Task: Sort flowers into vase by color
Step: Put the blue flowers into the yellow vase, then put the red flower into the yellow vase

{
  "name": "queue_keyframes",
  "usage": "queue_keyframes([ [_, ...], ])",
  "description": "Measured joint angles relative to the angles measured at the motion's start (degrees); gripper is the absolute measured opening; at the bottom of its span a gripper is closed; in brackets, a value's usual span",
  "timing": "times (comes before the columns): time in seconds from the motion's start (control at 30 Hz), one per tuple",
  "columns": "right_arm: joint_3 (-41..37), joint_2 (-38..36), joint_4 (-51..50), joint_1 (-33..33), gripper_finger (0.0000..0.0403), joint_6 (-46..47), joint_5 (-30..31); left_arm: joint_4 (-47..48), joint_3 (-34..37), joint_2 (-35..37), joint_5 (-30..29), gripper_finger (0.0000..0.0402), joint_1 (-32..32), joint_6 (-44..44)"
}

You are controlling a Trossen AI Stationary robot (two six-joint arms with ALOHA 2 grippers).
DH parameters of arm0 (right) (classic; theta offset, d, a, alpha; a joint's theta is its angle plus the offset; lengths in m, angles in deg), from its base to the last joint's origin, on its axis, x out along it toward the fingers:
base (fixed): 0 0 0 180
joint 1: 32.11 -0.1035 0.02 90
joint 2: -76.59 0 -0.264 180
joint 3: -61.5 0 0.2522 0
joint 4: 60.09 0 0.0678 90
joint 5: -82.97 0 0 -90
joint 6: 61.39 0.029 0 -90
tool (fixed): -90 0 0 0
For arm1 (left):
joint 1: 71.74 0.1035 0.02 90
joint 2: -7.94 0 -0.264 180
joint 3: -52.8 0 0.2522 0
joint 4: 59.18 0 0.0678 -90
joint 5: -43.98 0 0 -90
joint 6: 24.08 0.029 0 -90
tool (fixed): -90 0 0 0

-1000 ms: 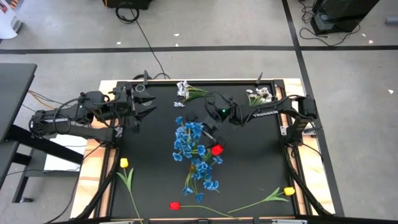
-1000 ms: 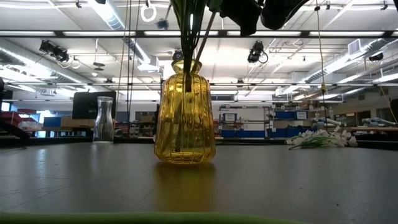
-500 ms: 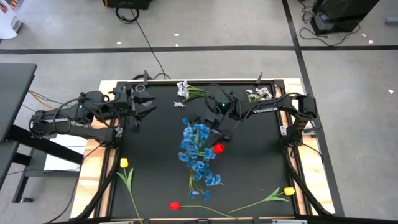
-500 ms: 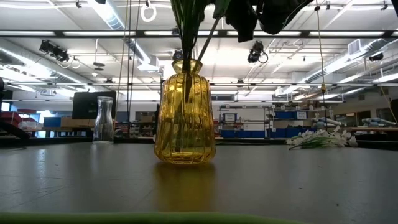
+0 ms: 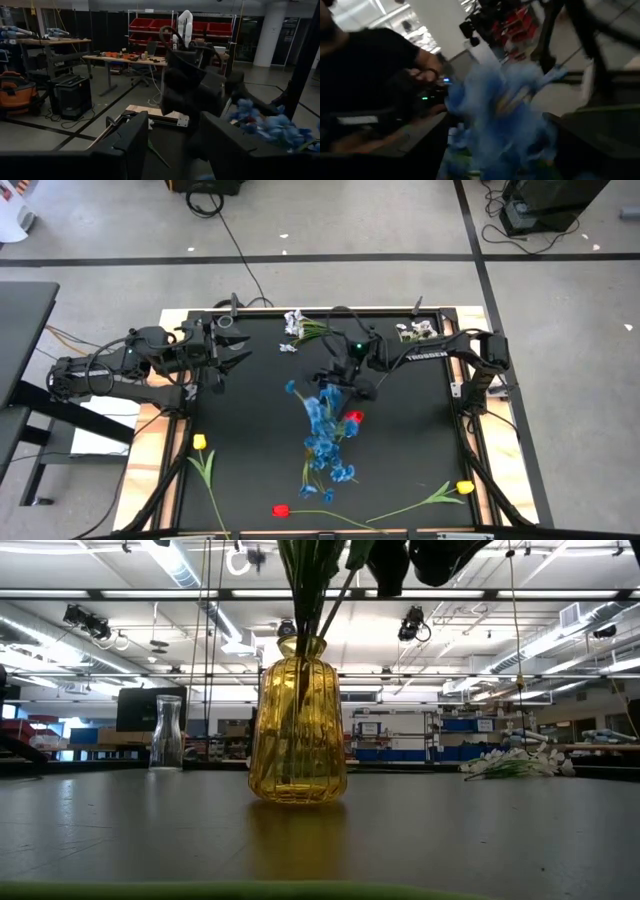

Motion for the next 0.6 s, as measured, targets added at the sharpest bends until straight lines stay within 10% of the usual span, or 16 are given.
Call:
queue_keyframes([
  [0.2, 2.0, 0.0, -0.3, 1.1, 0.032, 9.0, -1.2, 0.0, 0.0, 0.0, 0.0, 0.0183, 0.0, 0.0],
  [0.6, 2.5, 0.0, -0.7, 3.8, 0.0318, 7.4, 17.1, 0.0, 0.0, 0.0, 0.0, 0.0183, 0.0, 0.0],
])
